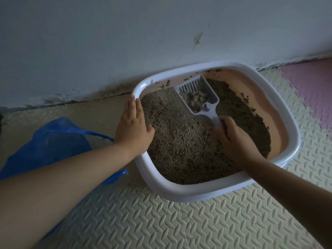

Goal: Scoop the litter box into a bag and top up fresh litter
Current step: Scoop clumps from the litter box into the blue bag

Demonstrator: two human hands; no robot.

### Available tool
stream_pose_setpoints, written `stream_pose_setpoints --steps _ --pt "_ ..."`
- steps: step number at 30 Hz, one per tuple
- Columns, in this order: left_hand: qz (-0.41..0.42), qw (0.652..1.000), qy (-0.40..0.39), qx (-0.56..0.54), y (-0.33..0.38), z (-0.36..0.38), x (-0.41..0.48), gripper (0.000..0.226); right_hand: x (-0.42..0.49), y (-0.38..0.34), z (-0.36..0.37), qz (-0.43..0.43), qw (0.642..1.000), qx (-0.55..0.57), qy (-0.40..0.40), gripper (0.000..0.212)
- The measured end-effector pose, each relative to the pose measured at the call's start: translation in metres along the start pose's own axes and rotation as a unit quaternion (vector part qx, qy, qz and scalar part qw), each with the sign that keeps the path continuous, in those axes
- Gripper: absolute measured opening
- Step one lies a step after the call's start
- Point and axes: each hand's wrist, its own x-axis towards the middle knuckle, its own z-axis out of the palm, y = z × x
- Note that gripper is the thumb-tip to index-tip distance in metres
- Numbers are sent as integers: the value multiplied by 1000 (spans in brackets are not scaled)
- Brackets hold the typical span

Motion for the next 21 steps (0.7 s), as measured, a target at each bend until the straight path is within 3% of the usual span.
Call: stream_pose_setpoints --steps 8,21 --pt "2 1000 3 -4 -2 2 2 81 -9 1 -6 -14 1000 -21 9 28" --pt "9 1000 10 5 -2 3 3 81 -4 19 -7 147 986 -69 -41 19"
